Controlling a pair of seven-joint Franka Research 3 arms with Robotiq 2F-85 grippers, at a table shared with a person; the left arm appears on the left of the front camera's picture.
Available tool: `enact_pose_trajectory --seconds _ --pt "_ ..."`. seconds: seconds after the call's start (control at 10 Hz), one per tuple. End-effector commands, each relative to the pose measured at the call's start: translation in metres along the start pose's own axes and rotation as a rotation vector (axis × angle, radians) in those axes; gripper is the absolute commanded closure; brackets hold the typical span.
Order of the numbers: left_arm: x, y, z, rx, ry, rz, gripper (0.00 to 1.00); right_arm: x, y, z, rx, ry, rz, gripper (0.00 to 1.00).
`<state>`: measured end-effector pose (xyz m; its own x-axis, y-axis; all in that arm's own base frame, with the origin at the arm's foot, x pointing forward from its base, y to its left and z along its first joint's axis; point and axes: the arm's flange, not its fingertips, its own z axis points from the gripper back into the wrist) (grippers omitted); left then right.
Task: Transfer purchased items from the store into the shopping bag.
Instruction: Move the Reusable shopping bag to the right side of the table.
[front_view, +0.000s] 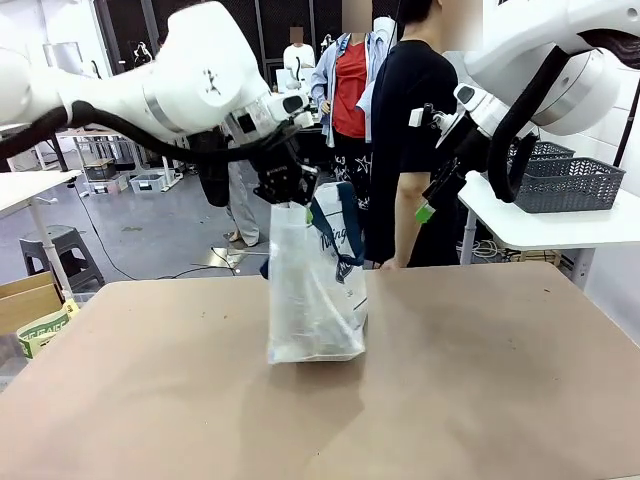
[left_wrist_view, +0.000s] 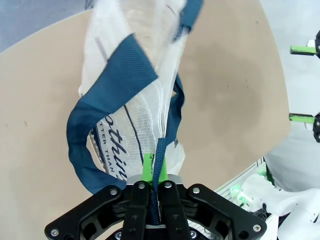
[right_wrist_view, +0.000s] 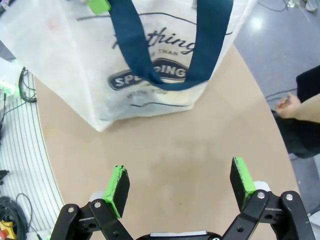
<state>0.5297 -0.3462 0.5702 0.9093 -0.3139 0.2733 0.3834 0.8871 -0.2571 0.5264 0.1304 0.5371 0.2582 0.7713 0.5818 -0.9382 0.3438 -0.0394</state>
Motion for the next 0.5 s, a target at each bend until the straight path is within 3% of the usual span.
enact_pose_trajectory --seconds 0.0,0.4 --pt "0.02 0.002 0.032 0.057 0.028 0.0 1.0 0.0 0.0 0.0 -0.018 0.01 0.006 0.0" --pt "-0.004 0.045 0.097 0.13 -0.068 0.043 1.0 0.0 0.0 0.0 -0.018 0.01 0.006 0.0"
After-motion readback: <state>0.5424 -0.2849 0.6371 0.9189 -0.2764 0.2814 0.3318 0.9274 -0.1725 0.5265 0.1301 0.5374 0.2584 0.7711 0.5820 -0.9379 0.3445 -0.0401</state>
